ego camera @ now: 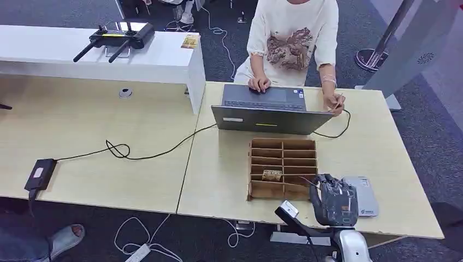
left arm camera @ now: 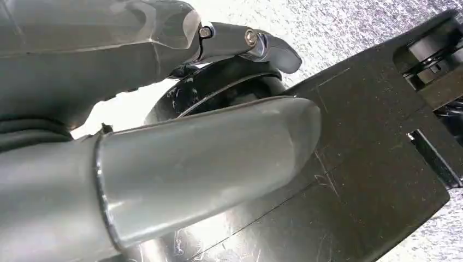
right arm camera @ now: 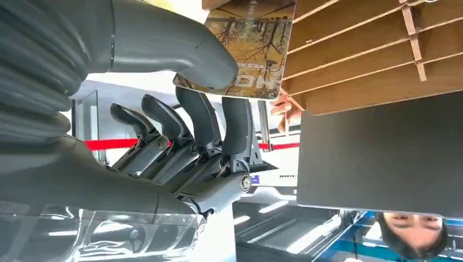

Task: Pass the card to the sensor for recognition and then transmit it.

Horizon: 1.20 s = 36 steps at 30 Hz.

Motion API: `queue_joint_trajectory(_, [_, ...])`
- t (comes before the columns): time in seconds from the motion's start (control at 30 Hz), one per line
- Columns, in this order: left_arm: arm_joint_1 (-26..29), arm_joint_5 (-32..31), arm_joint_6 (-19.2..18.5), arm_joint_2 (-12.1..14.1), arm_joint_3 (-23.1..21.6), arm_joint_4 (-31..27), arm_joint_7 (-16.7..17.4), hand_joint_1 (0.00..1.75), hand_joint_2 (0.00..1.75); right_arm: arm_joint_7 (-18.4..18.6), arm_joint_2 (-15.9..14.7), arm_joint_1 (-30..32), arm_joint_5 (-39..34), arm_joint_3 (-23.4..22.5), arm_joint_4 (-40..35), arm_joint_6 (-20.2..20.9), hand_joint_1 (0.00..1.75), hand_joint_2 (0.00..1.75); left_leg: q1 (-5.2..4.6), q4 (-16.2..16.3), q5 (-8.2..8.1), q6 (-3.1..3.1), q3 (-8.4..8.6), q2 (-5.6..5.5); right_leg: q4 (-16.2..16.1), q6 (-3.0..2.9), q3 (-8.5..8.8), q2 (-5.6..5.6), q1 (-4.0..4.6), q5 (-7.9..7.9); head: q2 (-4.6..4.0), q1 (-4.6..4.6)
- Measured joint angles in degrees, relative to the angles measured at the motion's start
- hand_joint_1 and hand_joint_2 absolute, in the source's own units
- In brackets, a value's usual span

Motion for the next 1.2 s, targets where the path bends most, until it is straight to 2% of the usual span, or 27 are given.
queue_joint_trajectory(0.63, [0.8,0.7,0.2,0.5,1.9,0.0,0.1,0.0,0.0,-2.1,0.7,-0.3,0.7,0.0,-1.6,-1.3,1.75,1.75,0.01,0.0,0.0,0.0,0.0,-0.02,0.0,0.0,-0.02,-0.02,0.0,-0.01,0.0,0.02])
queue_joint_trajectory(0.73, [0.9,0.4,0.4,0.4,1.9,0.0,-0.2,0.0,0.0,-5.3,1.0,-0.2,-3.7,0.0,-2.2,-1.2,1.75,1.75,0.0,0.0,0.0,0.0,0.01,0.0,0.0,-0.01,-0.03,0.0,0.0,-0.01,0.0,-0.02])
queue_joint_trajectory(0.8, [1.4,0.4,2.0,0.3,1.9,0.0,-0.8,0.0,0.0,-8.0,1.0,0.3,-7.1,0.0,-3.5,-1.1,1.75,1.75,0.0,0.0,0.0,0.0,0.01,0.0,0.0,-0.02,-0.02,-0.01,0.0,-0.02,0.0,-0.02])
queue_joint_trajectory(0.87, [1.7,0.5,2.1,0.6,1.9,0.0,-1.9,0.0,0.0,-9.2,1.1,1.1,-8.2,0.0,-5.2,-1.1,1.75,1.75,0.0,0.0,0.0,0.0,-0.01,-0.01,0.0,-0.02,-0.02,-0.01,0.0,-0.02,0.0,-0.02])
queue_joint_trajectory(1.03, [1.7,-0.9,-0.1,0.9,2.0,0.0,-2.4,0.0,0.0,-11.9,1.2,0.9,-12.5,0.0,-7.0,-0.9,1.75,1.75,0.01,0.0,-0.04,-0.06,-0.01,0.03,0.0,-0.03,-0.03,0.04,0.01,-0.02,0.0,0.0])
queue_joint_trajectory(1.2, [1.6,-1.9,-0.5,0.9,2.0,0.0,-2.0,0.0,0.0,-15.5,1.2,-0.5,-17.2,0.1,-7.0,-1.0,1.75,1.75,0.02,0.0,-0.03,-0.06,0.01,0.04,0.0,-0.04,-0.02,0.03,0.01,0.0,0.0,0.0])
